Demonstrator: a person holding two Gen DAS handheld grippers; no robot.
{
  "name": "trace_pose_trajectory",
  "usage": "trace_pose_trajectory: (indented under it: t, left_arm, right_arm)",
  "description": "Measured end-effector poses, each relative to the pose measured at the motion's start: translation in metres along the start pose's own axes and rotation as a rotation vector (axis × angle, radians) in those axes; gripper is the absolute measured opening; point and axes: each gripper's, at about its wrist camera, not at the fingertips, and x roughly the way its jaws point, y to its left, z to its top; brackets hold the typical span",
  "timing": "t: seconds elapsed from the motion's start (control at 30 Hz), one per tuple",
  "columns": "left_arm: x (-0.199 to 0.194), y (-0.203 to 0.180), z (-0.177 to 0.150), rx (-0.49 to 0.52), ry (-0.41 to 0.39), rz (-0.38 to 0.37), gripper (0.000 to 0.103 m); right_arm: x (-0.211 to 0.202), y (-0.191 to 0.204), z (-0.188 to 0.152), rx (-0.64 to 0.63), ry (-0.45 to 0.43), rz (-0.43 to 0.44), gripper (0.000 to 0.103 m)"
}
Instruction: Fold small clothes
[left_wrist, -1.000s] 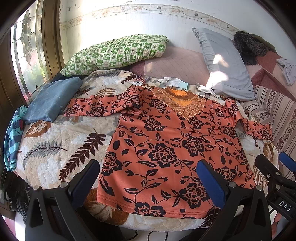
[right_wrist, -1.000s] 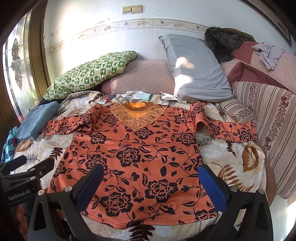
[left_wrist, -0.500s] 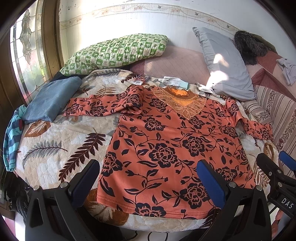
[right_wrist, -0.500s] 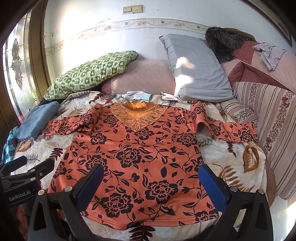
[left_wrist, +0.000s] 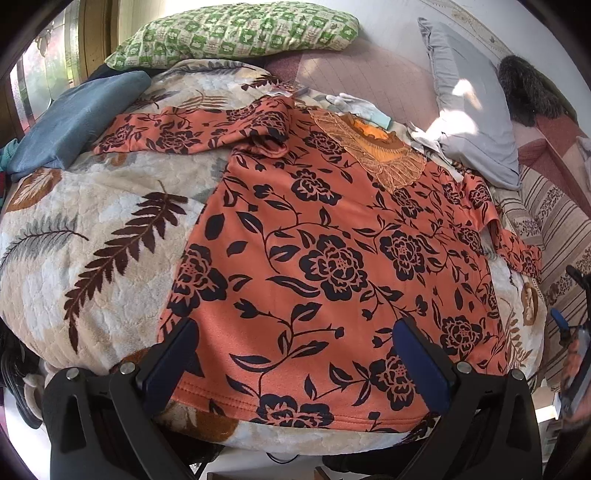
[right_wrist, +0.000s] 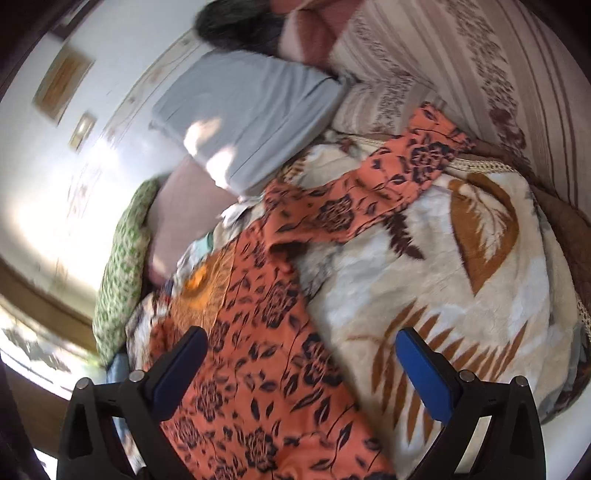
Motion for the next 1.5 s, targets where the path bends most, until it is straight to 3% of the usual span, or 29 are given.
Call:
trace_pose_trajectory:
  t: [0.1, 0.2, 0.4, 0.53, 0.63, 0.7, 0.77, 0.97, 1.07, 1.17, 1.23, 1.3, 1.33, 1.4, 1.43, 1.5]
  left_arm:
    - [0.012, -0.007, 0.002, 0.030, 0.025, -0.019, 0.103]
    - [0.022, -0.011, 0.007, 0.052, 0.025, -0.022, 0.103]
    - [0.037, -0.007, 0.021, 0.033, 0.017, -0.021, 0.103]
    - [0.051, -0.004, 0.024, 0.034, 0.044, -0.015, 0.103]
    - [0.055, 0.000, 0.023, 0.043, 0.043, -0.011, 0.103]
    - [0.055, 0.006, 0.022, 0.041, 0.031, 0.001, 0.103]
    - [0.057, 0.014, 0.022, 0.020, 0.022, 0.002, 0.103]
    - [0.059, 0.032, 0.020, -0.059, 0.017, -0.055, 0.103]
    - [0.053, 0.038, 0.019, -0.053, -0.007, -0.049, 0.103]
    - [0.049, 0.054, 0.021, -0.092, -0.022, -0.050, 0.103]
    - [0.046, 0.064, 0.021, -0.128, -0.028, -0.057, 0.103]
    - [0.045, 0.072, 0.021, -0.149, -0.033, -0.050, 0.103]
    - [0.044, 0.075, 0.022, -0.154, -0.033, -0.043, 0.103]
    - [0.041, 0.080, 0.023, -0.152, -0.037, -0.027, 0.103]
    - [0.039, 0.081, 0.024, -0.149, -0.048, -0.019, 0.103]
    - [0.038, 0.084, 0.027, -0.149, -0.070, -0.002, 0.103]
  right_arm:
    - [0.022, -0.051, 0.053, 0.195, 0.000, 0.016, 0.102]
    - [0.052, -0.087, 0.093, 0.311, -0.006, 0.015, 0.096]
    - [0.100, -0.125, 0.140, 0.394, -0.036, -0.014, 0.085]
    - [0.120, -0.134, 0.155, 0.393, -0.042, -0.079, 0.066]
    - [0.129, -0.138, 0.165, 0.377, -0.046, -0.126, 0.028]
    - [0.127, -0.122, 0.170, 0.310, -0.076, -0.164, 0.023]
    - [0.120, -0.088, 0.173, 0.208, -0.116, -0.145, 0.017]
    - [0.113, 0.097, 0.149, -0.189, -0.150, 0.073, 0.017]
    - [0.128, 0.197, 0.100, -0.384, -0.111, 0.202, 0.017]
    - [0.169, 0.264, 0.033, -0.501, -0.012, 0.256, 0.017]
    - [0.216, 0.283, -0.013, -0.519, 0.107, 0.248, 0.020]
    - [0.273, 0.287, -0.060, -0.542, 0.251, 0.198, 0.051]
    - [0.305, 0.286, -0.084, -0.565, 0.350, 0.150, 0.085]
    - [0.347, 0.269, -0.120, -0.578, 0.482, 0.029, 0.087]
    - [0.352, 0.260, -0.129, -0.557, 0.509, 0.034, 0.088]
    - [0.337, 0.252, -0.126, -0.529, 0.472, 0.105, 0.088]
